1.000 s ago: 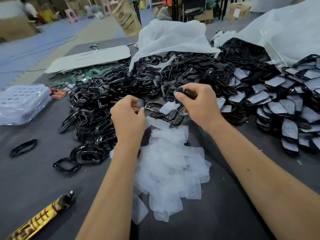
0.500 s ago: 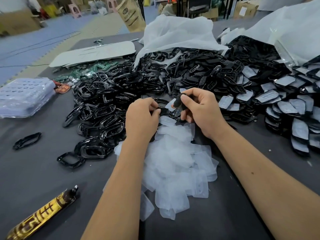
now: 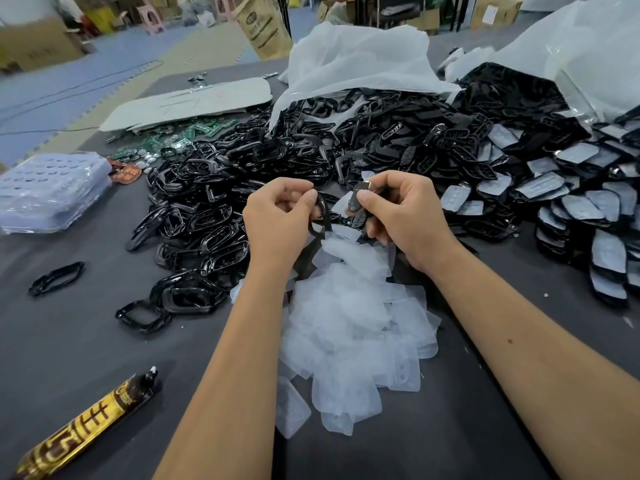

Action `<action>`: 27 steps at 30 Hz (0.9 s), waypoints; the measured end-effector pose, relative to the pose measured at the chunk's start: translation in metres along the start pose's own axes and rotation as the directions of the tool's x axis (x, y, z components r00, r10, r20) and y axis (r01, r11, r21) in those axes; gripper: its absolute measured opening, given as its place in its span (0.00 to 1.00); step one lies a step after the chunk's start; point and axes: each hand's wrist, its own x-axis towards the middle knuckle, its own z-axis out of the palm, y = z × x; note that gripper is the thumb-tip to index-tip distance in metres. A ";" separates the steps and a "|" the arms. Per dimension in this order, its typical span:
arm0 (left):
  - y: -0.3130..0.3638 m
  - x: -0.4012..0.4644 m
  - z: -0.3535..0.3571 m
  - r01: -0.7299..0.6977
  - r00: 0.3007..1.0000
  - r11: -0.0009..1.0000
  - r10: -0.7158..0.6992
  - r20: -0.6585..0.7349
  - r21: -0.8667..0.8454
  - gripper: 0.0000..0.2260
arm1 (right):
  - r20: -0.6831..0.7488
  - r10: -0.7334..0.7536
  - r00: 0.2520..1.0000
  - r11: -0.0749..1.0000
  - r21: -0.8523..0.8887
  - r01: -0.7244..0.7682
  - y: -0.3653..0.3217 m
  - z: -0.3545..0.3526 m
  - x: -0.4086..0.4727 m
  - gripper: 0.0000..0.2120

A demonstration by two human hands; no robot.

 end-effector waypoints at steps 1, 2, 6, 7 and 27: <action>0.001 0.000 0.001 0.022 1.000 0.997 -0.022 -0.004 -0.076 0.05 | -0.005 0.003 1.000 1.000 0.009 -0.003 0.000 0.000 0.000 0.06; 0.001 0.001 0.001 0.035 0.999 0.989 -0.039 -0.019 -0.147 0.05 | -0.010 0.005 1.000 1.000 0.021 -0.005 0.001 -0.001 0.000 0.06; -0.002 0.004 -0.001 0.071 0.994 0.943 -0.092 -0.051 -0.325 0.07 | -0.036 0.020 0.999 0.996 0.090 -0.017 0.001 -0.002 0.002 0.05; -0.002 0.004 -0.001 0.090 0.993 0.924 -0.114 -0.044 -0.372 0.08 | -0.045 0.026 0.999 0.993 0.117 -0.020 0.001 -0.003 0.002 0.05; -0.007 0.008 0.007 0.219 0.963 0.880 -0.266 -0.054 -0.421 0.07 | -0.030 0.083 0.996 0.891 0.450 -0.060 -0.001 -0.015 0.004 0.15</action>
